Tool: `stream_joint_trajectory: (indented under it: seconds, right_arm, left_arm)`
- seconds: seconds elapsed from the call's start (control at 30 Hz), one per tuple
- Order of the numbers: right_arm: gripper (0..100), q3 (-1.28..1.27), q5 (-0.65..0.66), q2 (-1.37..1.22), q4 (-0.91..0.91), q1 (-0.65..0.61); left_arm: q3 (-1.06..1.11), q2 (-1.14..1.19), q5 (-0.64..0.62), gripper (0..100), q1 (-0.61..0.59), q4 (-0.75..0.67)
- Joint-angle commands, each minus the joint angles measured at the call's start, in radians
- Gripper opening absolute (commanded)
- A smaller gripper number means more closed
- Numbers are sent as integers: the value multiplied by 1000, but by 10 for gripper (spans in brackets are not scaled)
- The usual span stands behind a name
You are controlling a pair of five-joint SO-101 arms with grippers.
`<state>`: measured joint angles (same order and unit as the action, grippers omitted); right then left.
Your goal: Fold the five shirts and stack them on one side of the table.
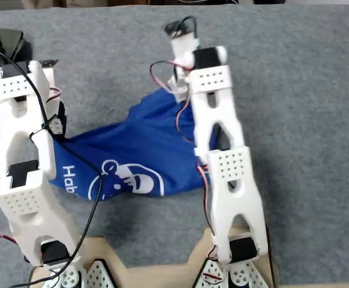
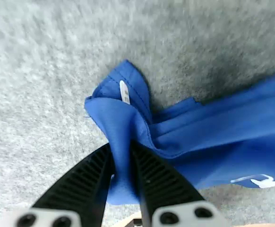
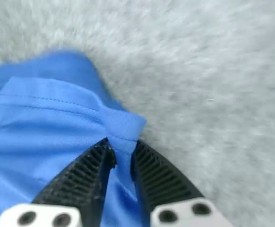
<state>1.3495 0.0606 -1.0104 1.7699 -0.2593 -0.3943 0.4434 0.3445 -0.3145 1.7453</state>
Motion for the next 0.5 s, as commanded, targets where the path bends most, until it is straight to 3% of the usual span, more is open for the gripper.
stream_joint_trajectory:
  seconds: [0.0,0.33,0.47]
  right_arm:
    - [12,-136,21,223,17,47]
    - [12,-855,226,654,2,113]
    - [13,-1092,226,690,-149,76]
  left_arm:
    - [-80,-54,3,20,-3,12]
    - [-94,-21,3,20,84,11]
    - [-94,54,2,20,127,11]
